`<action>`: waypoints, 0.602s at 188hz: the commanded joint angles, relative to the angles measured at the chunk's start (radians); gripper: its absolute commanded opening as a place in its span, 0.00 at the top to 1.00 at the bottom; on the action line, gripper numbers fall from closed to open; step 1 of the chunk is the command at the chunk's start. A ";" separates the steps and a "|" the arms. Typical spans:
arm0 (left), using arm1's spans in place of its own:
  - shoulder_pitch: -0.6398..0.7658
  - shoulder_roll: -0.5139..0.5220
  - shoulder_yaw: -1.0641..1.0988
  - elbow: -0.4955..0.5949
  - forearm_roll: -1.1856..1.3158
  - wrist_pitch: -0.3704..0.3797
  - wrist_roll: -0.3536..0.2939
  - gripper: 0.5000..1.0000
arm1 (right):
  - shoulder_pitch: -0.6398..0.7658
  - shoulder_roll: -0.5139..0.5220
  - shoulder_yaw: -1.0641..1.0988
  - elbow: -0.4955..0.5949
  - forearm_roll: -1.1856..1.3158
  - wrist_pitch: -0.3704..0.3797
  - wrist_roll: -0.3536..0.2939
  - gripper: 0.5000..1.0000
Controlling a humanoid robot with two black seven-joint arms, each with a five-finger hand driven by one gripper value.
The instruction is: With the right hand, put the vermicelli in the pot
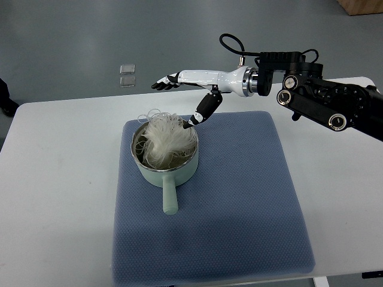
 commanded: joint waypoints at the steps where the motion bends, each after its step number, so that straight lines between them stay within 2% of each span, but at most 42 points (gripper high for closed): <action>1: -0.003 0.000 0.000 -0.002 0.000 0.000 0.001 0.00 | -0.032 -0.018 0.074 -0.012 0.018 -0.011 -0.002 0.18; 44: -0.006 0.000 0.000 0.000 0.000 0.000 -0.001 0.00 | -0.200 -0.016 0.331 -0.141 0.130 -0.063 -0.046 0.19; 87: -0.006 0.000 0.000 -0.002 0.000 0.000 -0.001 0.00 | -0.353 -0.003 0.494 -0.213 0.530 -0.198 -0.138 0.19; 113: -0.006 0.000 -0.001 -0.002 0.000 -0.001 -0.001 0.00 | -0.396 -0.003 0.494 -0.214 0.796 -0.302 -0.144 0.19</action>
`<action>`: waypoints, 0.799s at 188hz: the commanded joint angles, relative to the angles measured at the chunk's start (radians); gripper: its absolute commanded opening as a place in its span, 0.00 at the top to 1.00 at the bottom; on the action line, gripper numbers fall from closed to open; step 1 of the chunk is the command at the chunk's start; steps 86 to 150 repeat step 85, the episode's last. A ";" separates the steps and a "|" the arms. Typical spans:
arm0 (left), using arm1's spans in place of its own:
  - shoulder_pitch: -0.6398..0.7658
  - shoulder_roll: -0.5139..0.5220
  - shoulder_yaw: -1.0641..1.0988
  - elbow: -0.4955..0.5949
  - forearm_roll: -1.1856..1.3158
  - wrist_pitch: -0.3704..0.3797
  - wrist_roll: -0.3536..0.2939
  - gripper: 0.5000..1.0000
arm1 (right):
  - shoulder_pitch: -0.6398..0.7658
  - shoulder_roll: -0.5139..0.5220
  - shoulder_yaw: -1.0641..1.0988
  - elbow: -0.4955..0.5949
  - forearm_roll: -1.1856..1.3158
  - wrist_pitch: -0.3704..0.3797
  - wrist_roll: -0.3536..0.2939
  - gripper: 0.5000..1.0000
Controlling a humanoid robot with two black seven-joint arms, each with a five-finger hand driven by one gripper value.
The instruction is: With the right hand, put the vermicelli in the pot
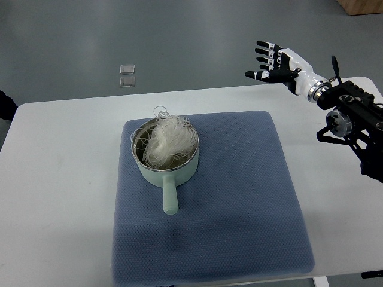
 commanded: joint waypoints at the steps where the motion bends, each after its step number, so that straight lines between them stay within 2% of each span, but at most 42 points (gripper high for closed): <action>1: 0.000 0.000 -0.001 0.000 0.000 0.000 0.000 0.00 | -0.031 0.001 0.003 -0.003 0.192 -0.079 -0.005 0.19; 25: 0.000 0.000 -0.003 0.000 0.000 0.000 0.000 0.00 | -0.065 0.007 0.004 0.002 0.292 -0.161 0.006 0.18; 50: 0.000 0.000 -0.001 0.000 0.000 0.001 0.000 0.00 | -0.090 0.019 0.009 0.002 0.293 -0.158 0.009 0.14; 150: 0.000 0.000 -0.001 0.000 0.000 0.000 0.000 0.00 | -0.096 0.024 0.009 0.007 0.293 -0.144 0.009 0.14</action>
